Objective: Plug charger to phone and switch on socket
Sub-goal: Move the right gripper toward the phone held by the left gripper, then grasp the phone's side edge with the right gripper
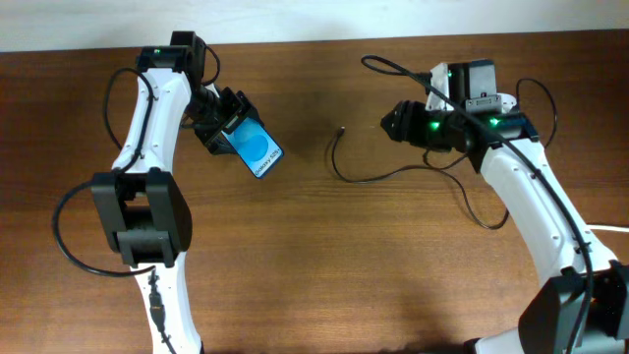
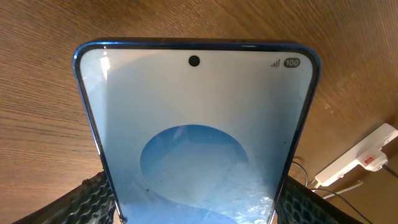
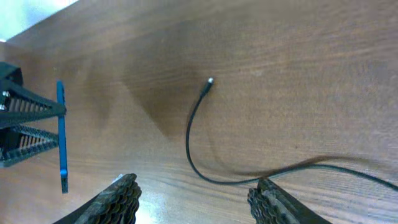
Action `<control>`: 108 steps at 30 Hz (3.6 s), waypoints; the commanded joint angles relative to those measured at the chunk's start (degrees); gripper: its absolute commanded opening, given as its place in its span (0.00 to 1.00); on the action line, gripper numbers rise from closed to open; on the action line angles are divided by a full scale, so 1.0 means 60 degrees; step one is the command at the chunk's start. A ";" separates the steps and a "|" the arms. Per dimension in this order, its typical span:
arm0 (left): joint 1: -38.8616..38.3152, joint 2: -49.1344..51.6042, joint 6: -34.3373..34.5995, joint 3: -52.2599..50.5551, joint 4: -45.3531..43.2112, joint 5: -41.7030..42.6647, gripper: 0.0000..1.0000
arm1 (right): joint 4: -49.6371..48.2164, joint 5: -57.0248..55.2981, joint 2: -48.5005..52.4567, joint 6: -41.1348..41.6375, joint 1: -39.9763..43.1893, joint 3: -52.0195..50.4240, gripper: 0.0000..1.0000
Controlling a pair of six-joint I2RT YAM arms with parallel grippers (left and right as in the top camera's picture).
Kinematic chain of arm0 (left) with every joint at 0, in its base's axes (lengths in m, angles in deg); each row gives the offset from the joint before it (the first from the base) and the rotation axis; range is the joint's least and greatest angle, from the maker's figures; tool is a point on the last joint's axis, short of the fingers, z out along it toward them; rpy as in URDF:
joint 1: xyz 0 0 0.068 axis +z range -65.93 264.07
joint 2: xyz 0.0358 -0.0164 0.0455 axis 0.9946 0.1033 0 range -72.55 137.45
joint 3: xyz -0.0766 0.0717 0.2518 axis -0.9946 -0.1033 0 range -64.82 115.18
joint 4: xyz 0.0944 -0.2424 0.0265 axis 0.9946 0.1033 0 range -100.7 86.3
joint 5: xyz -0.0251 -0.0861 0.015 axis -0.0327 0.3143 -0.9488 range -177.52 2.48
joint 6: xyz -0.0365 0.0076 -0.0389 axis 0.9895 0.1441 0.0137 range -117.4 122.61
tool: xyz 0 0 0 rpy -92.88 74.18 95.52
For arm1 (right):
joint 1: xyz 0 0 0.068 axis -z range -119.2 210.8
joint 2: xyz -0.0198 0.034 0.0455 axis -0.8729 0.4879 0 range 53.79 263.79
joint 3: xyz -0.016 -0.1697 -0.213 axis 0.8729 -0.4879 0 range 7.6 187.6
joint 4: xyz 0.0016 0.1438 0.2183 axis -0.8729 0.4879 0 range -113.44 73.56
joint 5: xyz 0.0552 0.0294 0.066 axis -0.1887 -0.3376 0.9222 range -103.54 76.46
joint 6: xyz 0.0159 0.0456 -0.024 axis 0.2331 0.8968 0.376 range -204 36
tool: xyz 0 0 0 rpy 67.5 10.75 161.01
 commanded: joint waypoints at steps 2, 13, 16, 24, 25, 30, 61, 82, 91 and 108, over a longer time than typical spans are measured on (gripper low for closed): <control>-0.0011 -0.0004 0.0382 0.0237 -0.0018 0.1224 0.00 | 0.0007 -0.0168 0.0033 0.0423 -0.0062 0.0204 0.62; -0.0011 -0.0004 0.2167 0.0237 0.0018 0.4717 0.00 | -0.0018 0.0149 0.0033 0.0667 -0.0062 0.0204 0.62; -0.0011 -0.0004 0.2248 0.0237 0.0098 0.5708 0.00 | 0.0011 0.0146 0.0036 0.0663 -0.0062 0.0204 0.62; 0.0036 -0.0004 0.3100 0.0237 0.1333 0.7133 0.00 | 0.0095 0.0142 0.0033 0.0659 -0.0062 0.0200 0.62; 0.0036 -0.0004 0.3104 0.0237 0.1333 0.7162 0.00 | 0.0091 0.0138 0.0033 0.0659 -0.0062 0.0200 0.62; 0.0036 -0.0004 0.3100 0.0237 0.1322 0.6918 0.00 | 0.0091 0.0142 0.0033 0.0659 -0.0062 0.0200 0.62; -0.1209 -0.0004 0.5497 0.0237 -0.0033 0.1552 0.00 | -0.3359 0.2291 0.2193 0.3552 -0.2783 0.0200 0.67; -0.1381 -0.0004 0.5876 0.0237 -0.0098 0.2047 0.00 | -0.3293 0.0200 0.2197 0.3209 -0.3483 0.0197 0.21; -0.1366 -0.0004 0.5880 0.0237 -0.0102 0.2047 0.46 | -0.3359 0.0266 0.2193 0.3217 -0.3340 0.0200 0.04; -0.1351 -0.0004 0.4991 0.0237 -0.0452 0.2149 0.99 | -0.3238 0.1738 0.2055 0.3209 -0.2277 0.0200 0.04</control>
